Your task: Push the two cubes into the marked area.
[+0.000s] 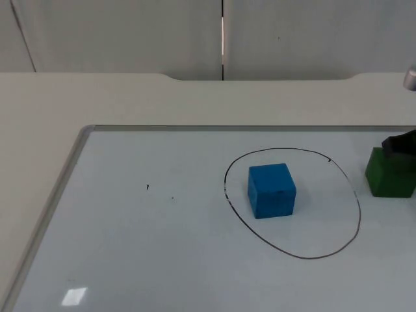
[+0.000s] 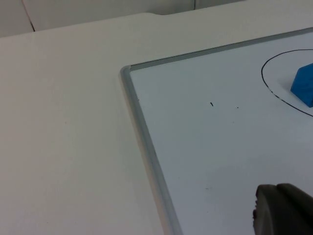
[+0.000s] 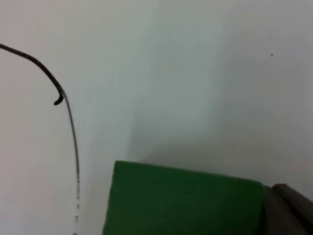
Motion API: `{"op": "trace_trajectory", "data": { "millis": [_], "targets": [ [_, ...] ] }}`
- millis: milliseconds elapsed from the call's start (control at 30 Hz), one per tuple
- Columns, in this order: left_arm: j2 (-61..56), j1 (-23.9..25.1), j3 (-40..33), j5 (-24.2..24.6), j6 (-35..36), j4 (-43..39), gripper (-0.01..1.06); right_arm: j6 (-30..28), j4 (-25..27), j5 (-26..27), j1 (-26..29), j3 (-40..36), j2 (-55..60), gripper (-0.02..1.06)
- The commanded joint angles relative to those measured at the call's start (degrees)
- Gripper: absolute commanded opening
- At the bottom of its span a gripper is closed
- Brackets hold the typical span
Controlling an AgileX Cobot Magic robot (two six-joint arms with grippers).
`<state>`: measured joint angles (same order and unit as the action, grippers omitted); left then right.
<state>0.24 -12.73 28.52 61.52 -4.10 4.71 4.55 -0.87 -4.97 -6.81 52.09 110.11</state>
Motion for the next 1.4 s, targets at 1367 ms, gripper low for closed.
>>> {"op": "trace_trajectory", "data": {
  "millis": [1367],
  "targets": [
    [-0.2,0.2,-0.2,0.1,0.3,0.1,0.0,1.3,3.0,1.0,-5.3,0.1,-0.1,0.0]
  ]
}}
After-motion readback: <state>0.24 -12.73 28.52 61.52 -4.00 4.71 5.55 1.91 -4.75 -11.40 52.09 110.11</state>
